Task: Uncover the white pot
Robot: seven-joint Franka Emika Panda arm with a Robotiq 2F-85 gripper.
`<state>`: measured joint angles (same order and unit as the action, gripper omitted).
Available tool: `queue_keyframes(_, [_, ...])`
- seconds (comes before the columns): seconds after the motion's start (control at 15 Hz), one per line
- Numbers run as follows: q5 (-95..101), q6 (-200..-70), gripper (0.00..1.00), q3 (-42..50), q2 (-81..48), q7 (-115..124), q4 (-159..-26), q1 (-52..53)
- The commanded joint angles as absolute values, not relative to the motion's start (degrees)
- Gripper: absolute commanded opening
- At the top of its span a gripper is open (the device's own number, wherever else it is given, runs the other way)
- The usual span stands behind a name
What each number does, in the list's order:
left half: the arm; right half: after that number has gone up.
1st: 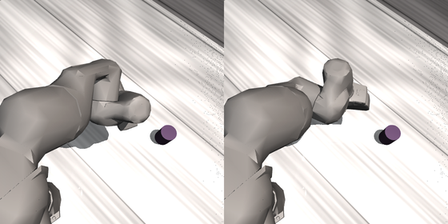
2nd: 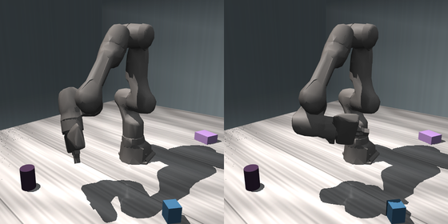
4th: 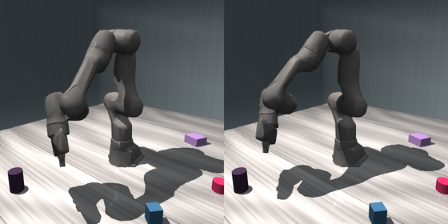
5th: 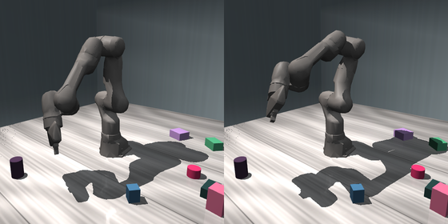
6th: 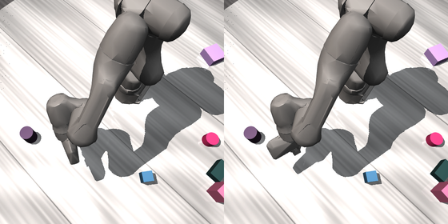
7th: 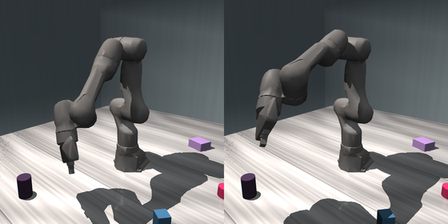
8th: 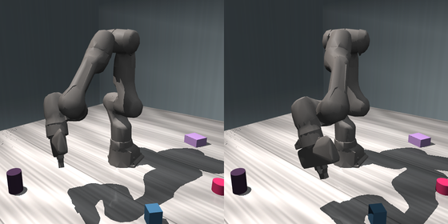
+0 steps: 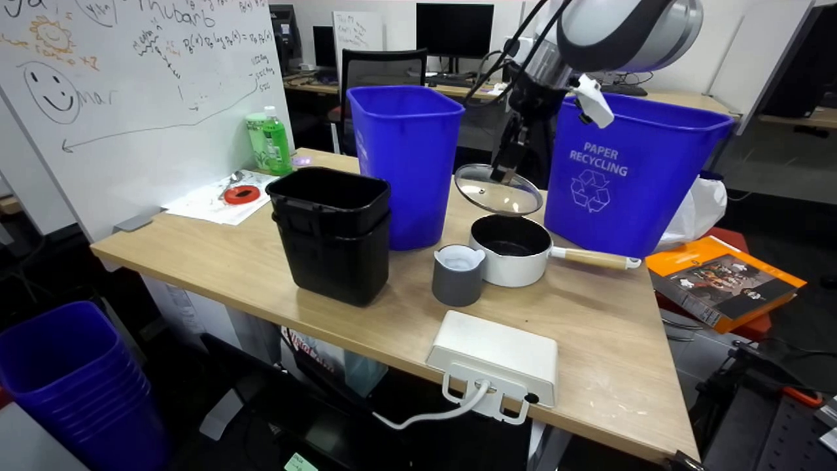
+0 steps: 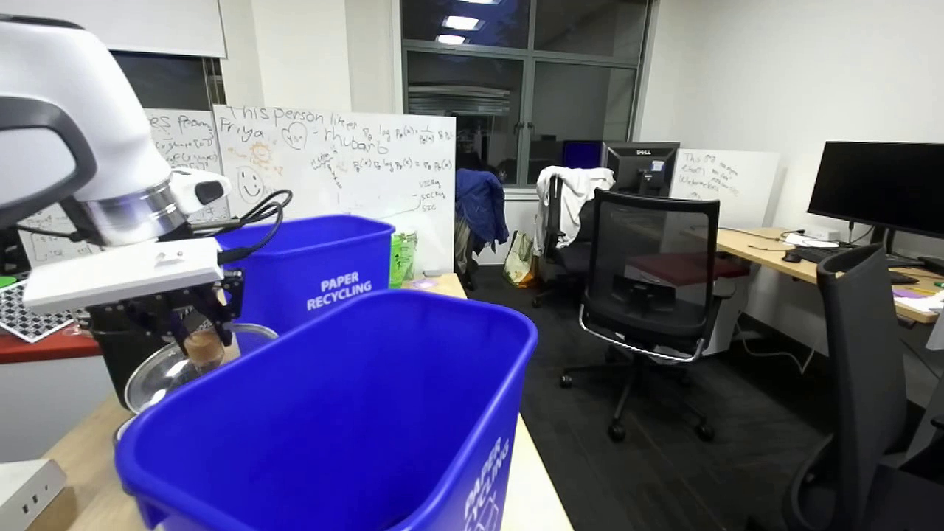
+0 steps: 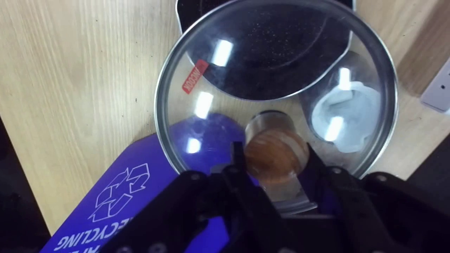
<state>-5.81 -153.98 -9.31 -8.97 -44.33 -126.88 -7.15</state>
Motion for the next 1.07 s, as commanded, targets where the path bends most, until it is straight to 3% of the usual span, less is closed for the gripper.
queue_keyframes(0.0, [-2.57,-147.80,0.15,-5.90,-2.20,-37.65,-130.97,-4.68])
queue_keyframes(0.4, [1.85,-139.79,0.15,-2.01,10.79,-27.48,-143.60,-2.54])
queue_keyframes(0.8, [-1.53,-140.68,0.15,0.20,19.13,-24.51,-153.28,1.71])
queue_keyframes(0.87, [-0.02,-139.31,0.40,0.25,16.88,-24.47,-151.23,1.84])
queue_keyframes(1.0, [-0.03,-139.46,0.40,0.65,18.26,-24.04,-152.62,2.37])
